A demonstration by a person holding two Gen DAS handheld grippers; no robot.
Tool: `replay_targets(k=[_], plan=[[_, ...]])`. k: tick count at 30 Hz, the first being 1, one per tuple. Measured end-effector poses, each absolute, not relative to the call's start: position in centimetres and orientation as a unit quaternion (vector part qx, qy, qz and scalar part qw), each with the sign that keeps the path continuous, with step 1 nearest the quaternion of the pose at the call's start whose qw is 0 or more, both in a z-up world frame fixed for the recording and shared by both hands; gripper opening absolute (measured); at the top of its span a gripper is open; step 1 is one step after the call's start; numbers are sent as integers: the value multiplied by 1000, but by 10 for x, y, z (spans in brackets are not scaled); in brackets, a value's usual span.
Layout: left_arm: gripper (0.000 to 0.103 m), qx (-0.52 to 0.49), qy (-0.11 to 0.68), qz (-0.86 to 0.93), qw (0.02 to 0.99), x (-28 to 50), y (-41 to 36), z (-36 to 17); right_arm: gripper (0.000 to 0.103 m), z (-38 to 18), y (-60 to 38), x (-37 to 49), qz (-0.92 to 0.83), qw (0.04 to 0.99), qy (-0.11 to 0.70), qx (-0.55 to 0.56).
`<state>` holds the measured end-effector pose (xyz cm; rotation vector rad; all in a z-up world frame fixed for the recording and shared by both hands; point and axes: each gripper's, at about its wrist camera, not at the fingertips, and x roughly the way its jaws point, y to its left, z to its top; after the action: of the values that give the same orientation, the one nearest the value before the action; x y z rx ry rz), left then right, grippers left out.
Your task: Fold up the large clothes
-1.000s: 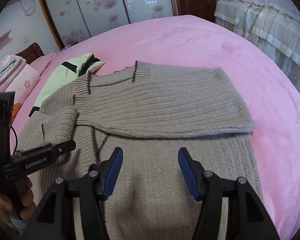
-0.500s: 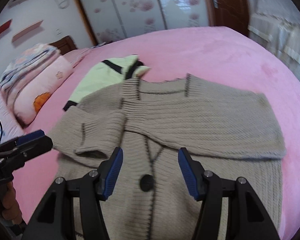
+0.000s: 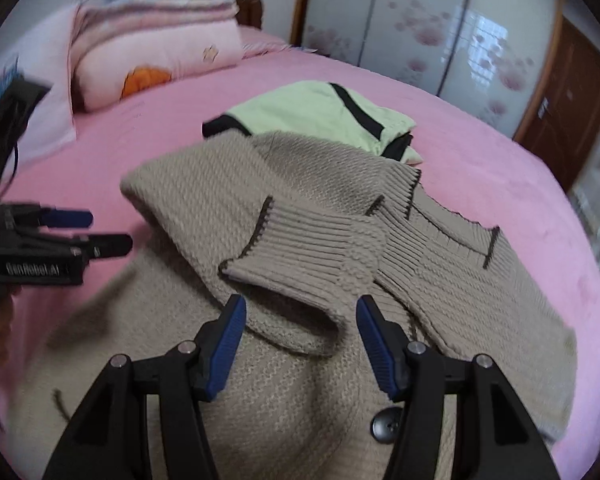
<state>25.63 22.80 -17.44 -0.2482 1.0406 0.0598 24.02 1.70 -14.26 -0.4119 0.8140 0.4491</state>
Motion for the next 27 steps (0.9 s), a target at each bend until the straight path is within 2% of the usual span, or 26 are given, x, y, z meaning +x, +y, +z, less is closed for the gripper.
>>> replay_targets(k=[4, 7, 8, 9, 11, 12, 13, 15, 18, 21, 24, 27], plan=[[76, -151, 504, 25, 850, 271, 236, -194, 57, -166, 33, 251, 183, 862, 394, -263], [76, -166, 504, 22, 847, 280, 235, -202, 57, -171, 35, 261, 166, 863, 394, -268], [76, -169, 502, 24, 848, 283, 235, -205, 52, -170, 35, 266, 161, 866, 393, -263], [75, -172, 501, 26, 848, 287, 234, -205, 35, -169, 34, 271, 160, 868, 395, -255], [60, -184, 501, 33, 845, 297, 235, -206, 8, -167, 32, 283, 163, 862, 417, -236], [41, -193, 503, 29, 842, 302, 235, -208, 8, -162, 27, 289, 166, 863, 425, -215], [27, -203, 508, 26, 837, 308, 236, -210, 8, -156, 22, 294, 168, 868, 426, -193], [18, -205, 514, 53, 831, 316, 237, -211, 7, -134, 6, 304, 167, 882, 416, -144], [17, -208, 511, 60, 832, 319, 236, -210, 7, -85, -43, 312, 155, 916, 368, -39], [16, -182, 505, 62, 841, 317, 228, -209, 7, -65, -102, 316, 133, 927, 345, 62], [16, -143, 507, 59, 848, 318, 216, -208, 9, -88, -140, 322, 107, 915, 376, 104], [16, -113, 516, 60, 847, 322, 210, -209, 16, -147, -162, 327, 90, 869, 473, 117]])
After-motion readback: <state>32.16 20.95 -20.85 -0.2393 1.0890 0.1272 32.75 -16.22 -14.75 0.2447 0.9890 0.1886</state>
